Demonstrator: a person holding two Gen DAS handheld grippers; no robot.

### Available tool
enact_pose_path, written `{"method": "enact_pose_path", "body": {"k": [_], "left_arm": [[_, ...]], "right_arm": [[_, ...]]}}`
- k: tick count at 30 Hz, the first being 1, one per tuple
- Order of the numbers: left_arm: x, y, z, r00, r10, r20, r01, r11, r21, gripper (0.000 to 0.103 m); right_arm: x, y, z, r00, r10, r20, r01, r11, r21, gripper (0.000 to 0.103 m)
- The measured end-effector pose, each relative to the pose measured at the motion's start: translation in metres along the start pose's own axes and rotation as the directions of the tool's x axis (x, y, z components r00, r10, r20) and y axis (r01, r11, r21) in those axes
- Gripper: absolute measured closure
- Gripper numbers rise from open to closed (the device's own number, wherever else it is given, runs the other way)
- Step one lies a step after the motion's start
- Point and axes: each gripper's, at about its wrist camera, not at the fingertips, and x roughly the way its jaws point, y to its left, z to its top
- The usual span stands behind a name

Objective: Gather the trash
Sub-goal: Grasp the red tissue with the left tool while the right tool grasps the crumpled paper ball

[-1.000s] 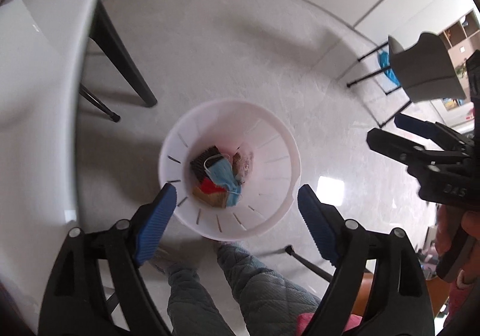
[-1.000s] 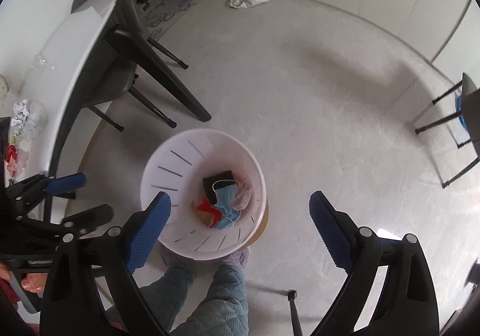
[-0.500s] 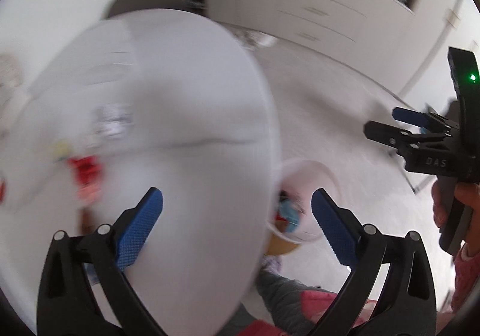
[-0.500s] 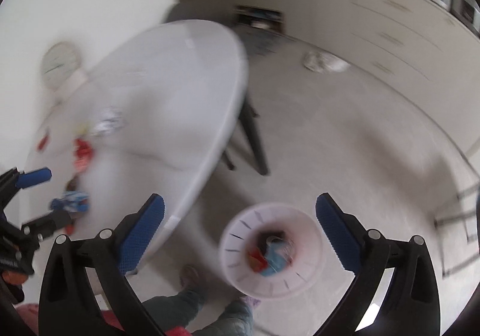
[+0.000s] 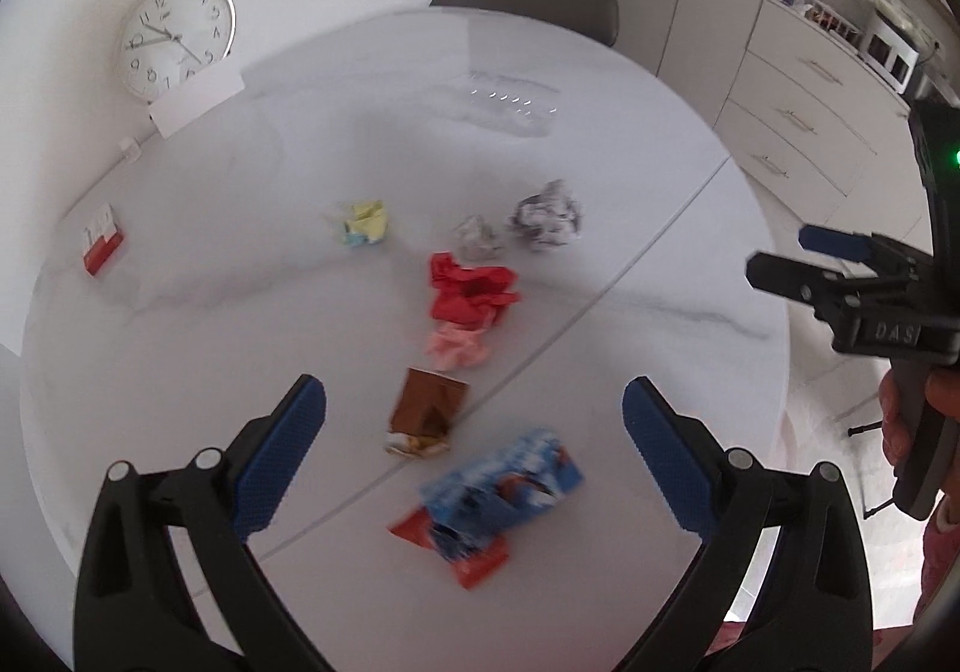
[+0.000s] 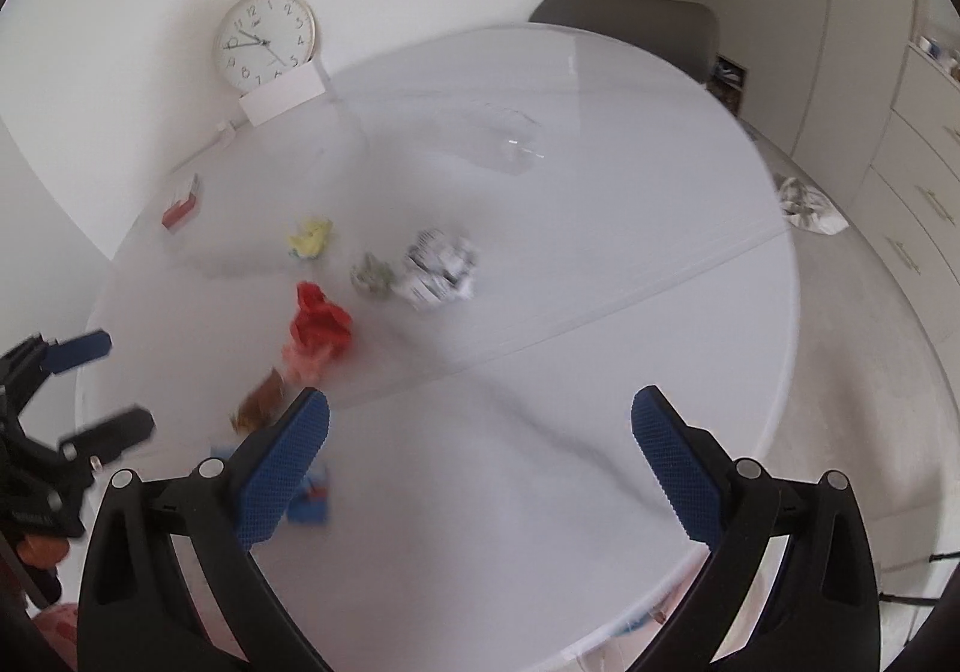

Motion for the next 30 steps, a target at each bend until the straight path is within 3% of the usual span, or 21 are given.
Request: {"method": "enact_pose_path", "body": {"k": [7, 13, 18, 23, 30], "left_arm": [[0.071, 0.007, 0.034, 0.998, -0.026, -0.065, 0.029, 0.998, 0.048, 0.008], [0.134, 0.007, 0.054, 0.99, -0.054, -0.13, 0.059, 0.998, 0.033, 0.008], [0.165, 0.003, 0.058, 0.979, -0.08, -0.186, 0.085, 0.996, 0.02, 0.046], [0.168, 0.005, 0.06, 0.978, -0.106, -0.181, 0.107, 0.994, 0.0, 0.071], [0.145, 0.022, 0.071, 0.983, -0.145, -0.113, 0.135, 0.987, -0.089, 0.073]], "right_arm": [[0.042, 0.018, 0.033, 0.999, -0.027, -0.045, 0.028, 1.0, 0.009, 0.003], [0.069, 0.012, 0.05, 0.995, -0.051, -0.083, 0.052, 0.999, 0.01, 0.003], [0.096, 0.0, 0.058, 0.991, -0.037, -0.13, 0.04, 0.999, 0.019, 0.003], [0.118, 0.002, 0.065, 0.987, -0.012, -0.163, 0.012, 1.0, -0.001, 0.003], [0.15, 0.018, 0.075, 0.978, 0.023, -0.206, -0.034, 0.998, -0.051, 0.003]]}}
